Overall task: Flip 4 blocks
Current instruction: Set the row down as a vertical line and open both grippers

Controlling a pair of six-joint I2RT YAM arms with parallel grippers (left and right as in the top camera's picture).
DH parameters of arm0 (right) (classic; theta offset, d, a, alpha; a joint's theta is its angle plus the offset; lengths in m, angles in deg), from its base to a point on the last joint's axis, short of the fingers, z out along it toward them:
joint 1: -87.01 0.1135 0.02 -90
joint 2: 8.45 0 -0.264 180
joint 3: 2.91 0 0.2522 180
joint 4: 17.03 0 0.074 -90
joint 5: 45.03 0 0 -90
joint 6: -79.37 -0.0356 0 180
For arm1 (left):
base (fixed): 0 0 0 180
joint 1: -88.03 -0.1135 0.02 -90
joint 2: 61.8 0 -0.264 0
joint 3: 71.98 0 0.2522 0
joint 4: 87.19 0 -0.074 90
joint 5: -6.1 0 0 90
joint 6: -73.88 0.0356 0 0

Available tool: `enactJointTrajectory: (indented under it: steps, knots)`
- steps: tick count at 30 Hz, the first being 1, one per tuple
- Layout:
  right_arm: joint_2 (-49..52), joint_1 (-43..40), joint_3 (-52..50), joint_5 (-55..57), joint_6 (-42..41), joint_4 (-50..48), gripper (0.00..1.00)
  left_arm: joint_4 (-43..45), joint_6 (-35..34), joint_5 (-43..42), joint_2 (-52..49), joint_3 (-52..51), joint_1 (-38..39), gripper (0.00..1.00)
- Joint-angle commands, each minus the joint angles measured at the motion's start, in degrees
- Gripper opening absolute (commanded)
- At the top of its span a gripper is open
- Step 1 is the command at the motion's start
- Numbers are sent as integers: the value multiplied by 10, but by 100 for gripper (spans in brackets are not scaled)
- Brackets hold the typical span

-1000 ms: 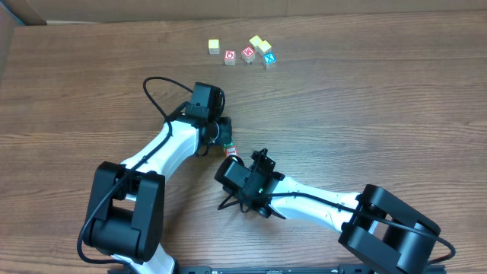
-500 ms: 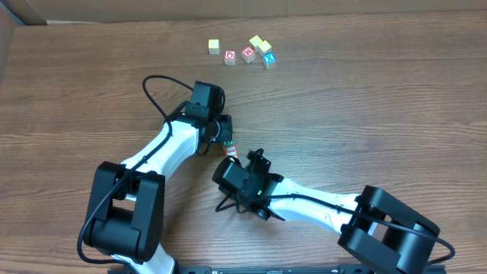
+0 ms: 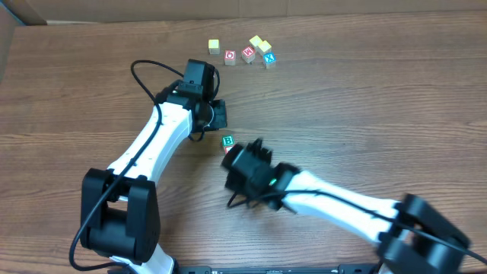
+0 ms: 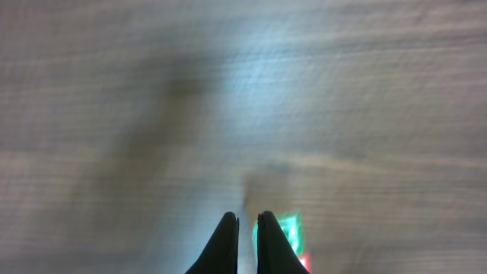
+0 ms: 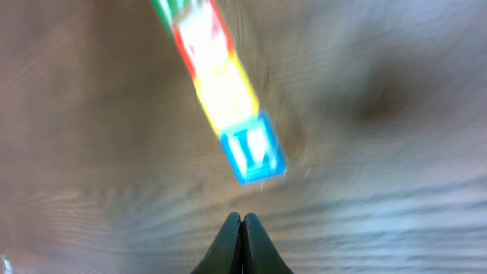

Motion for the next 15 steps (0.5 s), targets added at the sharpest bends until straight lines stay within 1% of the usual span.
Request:
enactJointTrajectory:
  steps: [1,5,8,11,15]
  knots:
    - [-34,-73,17,11,88,32,4,-43,-28,30,12,0,-2,4]
    - [-30,-155,15,18,126,74,4,-30,-43,35,11,-38,-2,4]
    - [-30,-198,7,20,155,79,4,11,-42,34,10,-71,-2,4]
    - [-30,-226,-2,22,169,80,4,42,-47,28,10,-90,-2,4]
    - [-30,-249,-11,35,169,85,4,44,-55,28,10,-95,2,4]
